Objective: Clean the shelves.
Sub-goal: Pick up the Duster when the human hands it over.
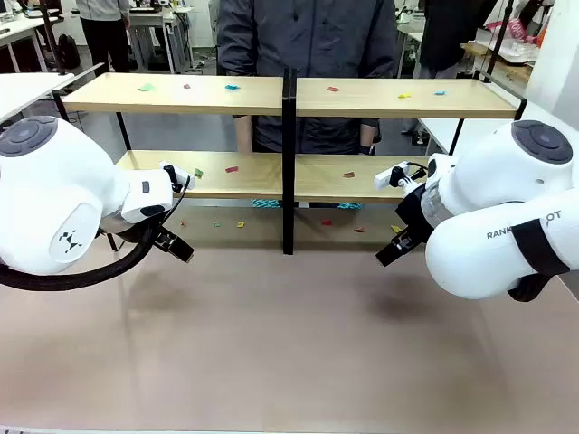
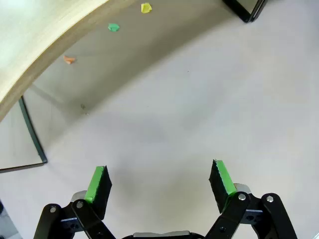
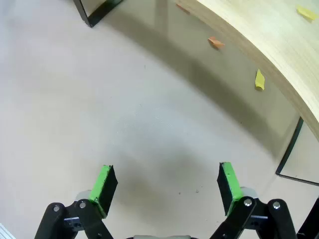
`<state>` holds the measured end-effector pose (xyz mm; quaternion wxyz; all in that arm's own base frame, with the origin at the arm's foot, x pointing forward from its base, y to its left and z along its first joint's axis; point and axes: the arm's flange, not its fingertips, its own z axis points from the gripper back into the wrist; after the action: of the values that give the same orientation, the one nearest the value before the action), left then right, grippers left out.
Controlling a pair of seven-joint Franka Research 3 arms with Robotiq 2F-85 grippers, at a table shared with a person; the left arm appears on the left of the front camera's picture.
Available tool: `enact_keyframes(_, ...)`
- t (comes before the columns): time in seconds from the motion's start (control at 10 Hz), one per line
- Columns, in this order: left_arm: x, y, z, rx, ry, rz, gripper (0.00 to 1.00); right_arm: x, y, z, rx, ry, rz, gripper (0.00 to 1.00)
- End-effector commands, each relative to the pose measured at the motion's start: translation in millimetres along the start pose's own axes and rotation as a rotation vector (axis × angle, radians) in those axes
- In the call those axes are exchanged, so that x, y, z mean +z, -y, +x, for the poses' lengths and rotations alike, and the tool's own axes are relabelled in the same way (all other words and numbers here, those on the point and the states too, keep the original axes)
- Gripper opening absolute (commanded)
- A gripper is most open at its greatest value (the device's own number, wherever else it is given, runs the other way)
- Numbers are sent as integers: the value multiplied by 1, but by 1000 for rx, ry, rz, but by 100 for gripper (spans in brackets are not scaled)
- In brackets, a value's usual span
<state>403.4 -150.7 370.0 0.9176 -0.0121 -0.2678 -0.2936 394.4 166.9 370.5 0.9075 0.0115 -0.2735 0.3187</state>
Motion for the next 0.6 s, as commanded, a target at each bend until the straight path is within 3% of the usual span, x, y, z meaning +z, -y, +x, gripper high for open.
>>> enact_keyframes(0.0,0,0,0,0,0,0,100,0,0,0,0,0,0,100)
enact_keyframes(0.5,0,0,0,0,0,0,100,0,0,0,0,0,0,100)
